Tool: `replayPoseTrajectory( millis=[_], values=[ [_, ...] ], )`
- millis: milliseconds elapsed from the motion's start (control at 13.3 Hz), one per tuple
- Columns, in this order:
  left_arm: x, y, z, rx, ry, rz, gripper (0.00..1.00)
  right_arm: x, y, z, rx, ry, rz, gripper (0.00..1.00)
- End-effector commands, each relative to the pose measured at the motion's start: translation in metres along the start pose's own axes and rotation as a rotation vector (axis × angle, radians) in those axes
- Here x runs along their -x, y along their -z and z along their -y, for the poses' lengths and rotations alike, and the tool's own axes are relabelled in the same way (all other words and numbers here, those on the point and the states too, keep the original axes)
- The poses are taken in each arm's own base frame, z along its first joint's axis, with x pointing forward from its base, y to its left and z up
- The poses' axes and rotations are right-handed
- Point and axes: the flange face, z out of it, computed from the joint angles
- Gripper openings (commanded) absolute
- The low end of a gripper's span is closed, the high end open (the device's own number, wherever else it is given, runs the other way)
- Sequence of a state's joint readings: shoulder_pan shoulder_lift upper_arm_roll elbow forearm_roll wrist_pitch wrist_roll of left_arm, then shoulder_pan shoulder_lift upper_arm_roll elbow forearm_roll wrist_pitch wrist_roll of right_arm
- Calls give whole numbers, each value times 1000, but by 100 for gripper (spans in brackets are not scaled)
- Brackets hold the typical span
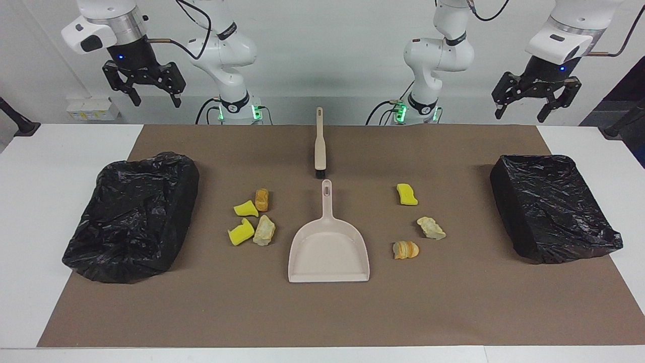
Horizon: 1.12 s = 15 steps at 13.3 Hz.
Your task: Sweep and dump trash in bin
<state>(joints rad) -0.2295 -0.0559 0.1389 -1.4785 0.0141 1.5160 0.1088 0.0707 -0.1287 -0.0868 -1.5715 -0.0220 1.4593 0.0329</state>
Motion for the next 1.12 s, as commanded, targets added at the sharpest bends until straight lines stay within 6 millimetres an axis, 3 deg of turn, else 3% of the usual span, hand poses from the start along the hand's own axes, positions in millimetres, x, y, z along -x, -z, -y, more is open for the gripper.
replayPoseTrajectory(
  millis=[0,675,1050],
  values=[
    [0,4,2,2,-5,1,100,5,-3,4,-18,40,9,100],
    [4,4,-7,6,-12,16,100,5,-4,3,-14,42,9,100],
    [12,-6,-38,28,-70,13,100,6,-5,3,-15,43,14,100]
  ],
)
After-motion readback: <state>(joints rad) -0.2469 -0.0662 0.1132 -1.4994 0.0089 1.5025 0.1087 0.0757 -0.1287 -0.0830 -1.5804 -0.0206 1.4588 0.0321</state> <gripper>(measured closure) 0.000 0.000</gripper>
